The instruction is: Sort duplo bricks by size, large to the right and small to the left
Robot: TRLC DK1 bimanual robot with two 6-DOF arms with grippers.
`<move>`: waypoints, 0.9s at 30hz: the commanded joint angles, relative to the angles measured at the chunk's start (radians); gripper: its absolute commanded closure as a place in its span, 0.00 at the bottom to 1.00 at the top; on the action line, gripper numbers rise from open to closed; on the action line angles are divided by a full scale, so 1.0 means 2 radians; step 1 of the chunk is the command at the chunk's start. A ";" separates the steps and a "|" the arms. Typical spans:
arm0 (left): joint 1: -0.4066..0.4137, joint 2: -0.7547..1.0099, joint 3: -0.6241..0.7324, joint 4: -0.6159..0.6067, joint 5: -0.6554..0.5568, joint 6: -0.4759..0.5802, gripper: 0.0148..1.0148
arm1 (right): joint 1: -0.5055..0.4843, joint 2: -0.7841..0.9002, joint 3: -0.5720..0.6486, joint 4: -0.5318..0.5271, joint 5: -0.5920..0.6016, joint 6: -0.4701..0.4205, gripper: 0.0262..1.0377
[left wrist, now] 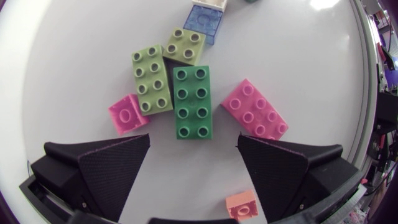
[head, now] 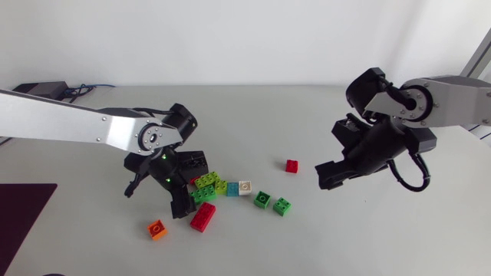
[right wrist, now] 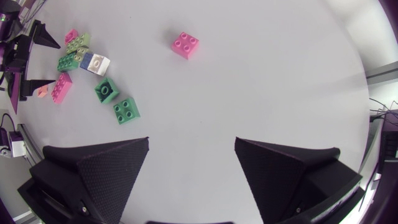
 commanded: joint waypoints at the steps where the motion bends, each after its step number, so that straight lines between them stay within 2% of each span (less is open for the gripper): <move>1: -0.007 0.012 0.021 0.006 0.007 -0.025 0.03 | -0.005 -0.003 -0.011 0.001 -0.003 -0.009 0.04; 4: -0.007 0.021 0.028 0.012 0.010 -0.054 0.03 | -0.006 -0.003 -0.014 0.005 -0.005 -0.010 0.04; 16: 0.004 0.071 0.043 0.013 0.011 -0.070 0.03 | -0.015 -0.003 -0.023 0.009 -0.007 -0.016 0.04; 20: 0.004 0.069 0.042 0.007 0.011 -0.070 0.07 | -0.016 -0.001 -0.024 0.012 -0.007 -0.016 0.04; 22: 0.004 0.068 0.044 0.002 0.011 -0.070 0.16 | -0.016 0.000 -0.025 0.013 -0.008 -0.016 0.04; 23: 0.004 0.067 0.046 0.001 0.011 -0.070 0.26 | -0.016 0.000 -0.025 0.013 -0.009 -0.016 0.04; 25: 0.003 0.064 0.048 0.001 0.011 -0.074 0.53 | -0.016 0.000 -0.026 0.013 -0.011 -0.015 0.04; 26: 0.003 0.063 0.048 0.002 0.011 -0.075 0.64 | -0.016 0.000 -0.026 0.013 -0.011 -0.015 0.04; 27: 0.003 0.062 0.048 0.001 0.011 -0.074 0.64 | -0.016 0.000 -0.027 0.014 -0.011 -0.015 0.04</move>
